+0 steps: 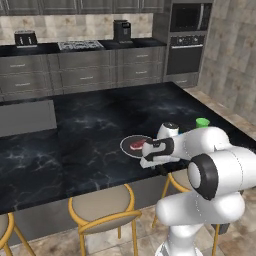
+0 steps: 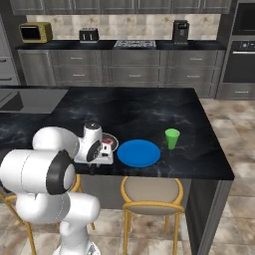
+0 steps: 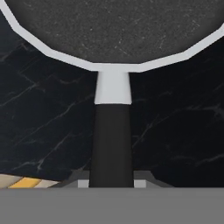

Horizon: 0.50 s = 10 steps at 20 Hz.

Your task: Pick up the pan with the steak in it and place it on the dining table. Then place the steak on the plate.

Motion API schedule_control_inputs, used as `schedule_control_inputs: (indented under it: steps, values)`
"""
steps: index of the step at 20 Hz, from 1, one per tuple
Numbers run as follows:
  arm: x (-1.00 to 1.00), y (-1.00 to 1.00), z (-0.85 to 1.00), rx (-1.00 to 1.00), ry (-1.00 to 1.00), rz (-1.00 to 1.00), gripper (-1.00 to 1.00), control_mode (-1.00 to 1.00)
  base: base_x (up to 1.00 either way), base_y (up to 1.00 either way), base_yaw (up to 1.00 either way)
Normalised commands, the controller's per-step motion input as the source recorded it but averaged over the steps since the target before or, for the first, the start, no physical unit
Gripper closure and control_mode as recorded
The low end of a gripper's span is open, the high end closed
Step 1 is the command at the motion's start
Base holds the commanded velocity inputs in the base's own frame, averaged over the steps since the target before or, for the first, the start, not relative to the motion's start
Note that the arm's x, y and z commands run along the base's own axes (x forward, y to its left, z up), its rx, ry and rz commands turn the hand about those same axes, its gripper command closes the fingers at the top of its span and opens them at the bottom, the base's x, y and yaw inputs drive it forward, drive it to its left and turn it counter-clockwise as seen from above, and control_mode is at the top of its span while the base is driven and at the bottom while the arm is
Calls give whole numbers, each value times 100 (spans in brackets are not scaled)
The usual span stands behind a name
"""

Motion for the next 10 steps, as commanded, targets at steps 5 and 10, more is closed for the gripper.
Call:
schedule_control_inputs:
  steps: [5, 10]
  values:
    - [-1, 0, -15, 0, 1, 0, 100, -100, 0, 0, 0]
    - [-3, 0, -33, 0, 0, 0, 100, -100, 0, 0, 0]
